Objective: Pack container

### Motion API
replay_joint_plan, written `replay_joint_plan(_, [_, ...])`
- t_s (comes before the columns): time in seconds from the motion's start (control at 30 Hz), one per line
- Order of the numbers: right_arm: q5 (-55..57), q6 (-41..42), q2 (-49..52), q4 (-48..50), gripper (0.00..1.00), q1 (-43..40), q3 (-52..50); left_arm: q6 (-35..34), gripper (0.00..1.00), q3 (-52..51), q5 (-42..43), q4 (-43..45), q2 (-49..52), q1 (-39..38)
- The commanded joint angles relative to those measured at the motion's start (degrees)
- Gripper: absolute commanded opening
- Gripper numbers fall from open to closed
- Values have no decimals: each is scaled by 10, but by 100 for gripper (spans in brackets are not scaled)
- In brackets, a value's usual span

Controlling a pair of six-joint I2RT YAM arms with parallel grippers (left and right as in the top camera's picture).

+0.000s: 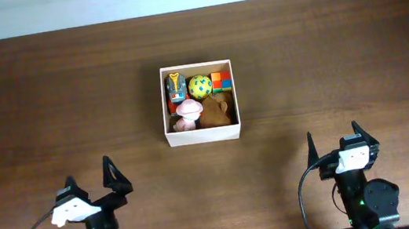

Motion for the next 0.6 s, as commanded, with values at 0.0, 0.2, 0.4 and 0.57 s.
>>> replay_joint_plan(0.0, [-1, -2, -6, -3, 99, -5, -3, 27, 99, -5, 14, -5, -6, 3])
replay_joint_plan(0.2, [-1, -2, -6, -3, 99, -5, -3, 27, 99, -5, 14, -14, -6, 3])
replay_joint_plan(0.4, [-1, -2, -6, -3, 99, -5, -3, 27, 99, -5, 15, -15, -6, 3])
replay_joint_plan(0.57, [-1, -2, -6, -3, 99, -5, -3, 27, 99, -5, 15, -17, -6, 3])
